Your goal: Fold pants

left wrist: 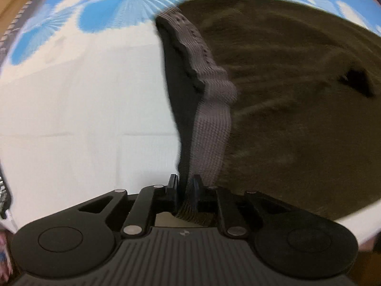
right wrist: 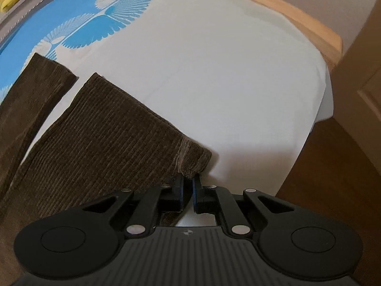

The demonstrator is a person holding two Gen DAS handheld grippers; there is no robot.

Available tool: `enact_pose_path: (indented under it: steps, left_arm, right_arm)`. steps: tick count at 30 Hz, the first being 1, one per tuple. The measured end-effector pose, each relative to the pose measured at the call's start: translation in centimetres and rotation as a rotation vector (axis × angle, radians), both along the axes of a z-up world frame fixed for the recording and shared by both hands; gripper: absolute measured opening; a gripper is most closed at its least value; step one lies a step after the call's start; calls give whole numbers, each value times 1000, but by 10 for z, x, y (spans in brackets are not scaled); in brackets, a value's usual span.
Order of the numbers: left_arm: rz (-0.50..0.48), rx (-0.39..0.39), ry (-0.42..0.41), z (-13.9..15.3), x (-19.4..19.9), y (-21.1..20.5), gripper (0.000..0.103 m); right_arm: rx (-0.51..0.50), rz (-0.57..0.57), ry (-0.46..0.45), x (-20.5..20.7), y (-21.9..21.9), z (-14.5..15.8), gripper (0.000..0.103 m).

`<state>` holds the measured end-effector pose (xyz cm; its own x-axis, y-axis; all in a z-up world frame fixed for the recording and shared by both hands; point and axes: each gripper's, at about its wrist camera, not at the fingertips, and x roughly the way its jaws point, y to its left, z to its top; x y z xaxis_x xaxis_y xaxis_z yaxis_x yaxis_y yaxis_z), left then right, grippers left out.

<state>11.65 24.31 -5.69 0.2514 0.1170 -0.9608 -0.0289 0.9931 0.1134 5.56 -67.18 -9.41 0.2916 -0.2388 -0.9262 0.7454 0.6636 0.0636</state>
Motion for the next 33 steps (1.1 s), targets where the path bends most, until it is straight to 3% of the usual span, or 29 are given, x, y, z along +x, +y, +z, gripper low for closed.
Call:
enact_pose_path:
  steps: [3, 6, 7, 9, 12, 13, 20, 23, 29, 33]
  left_arm:
    - [-34, 13, -156, 26, -2, -9, 17]
    - [-153, -102, -181, 32, -6, -29, 26]
    - [-201, -118, -165, 29, -7, -38, 28]
    - [-311, -120, -87, 12, -8, -58, 43]
    - [-371, 12, 101, -26, -12, -71, 43]
    - [-387, 18, 99, -27, -12, -72, 43]
    - [-241, -100, -138, 25, 4, -61, 51]
    - [-183, -81, -206, 34, 16, -57, 58]
    - [-39, -72, -390, 58, 31, -44, 58]
    - [55, -102, -440, 74, 45, -38, 58]
  right_arm:
    - [-70, 8, 11, 4, 7, 9, 18]
    - [-185, 85, -32, 12, 20, 25, 24]
    - [-208, 107, -50, 15, 24, 28, 26]
    - [-224, 142, -97, 20, 32, 36, 27]
    - [-187, 164, -162, 26, 40, 45, 27]
    - [-174, 169, -183, 29, 43, 48, 26]
    - [-144, 232, -338, 45, 77, 76, 26]
    - [-145, 296, -390, 56, 100, 89, 26]
    - [-207, 462, -460, 82, 157, 109, 26]
    - [-227, 549, -493, 97, 195, 120, 30]
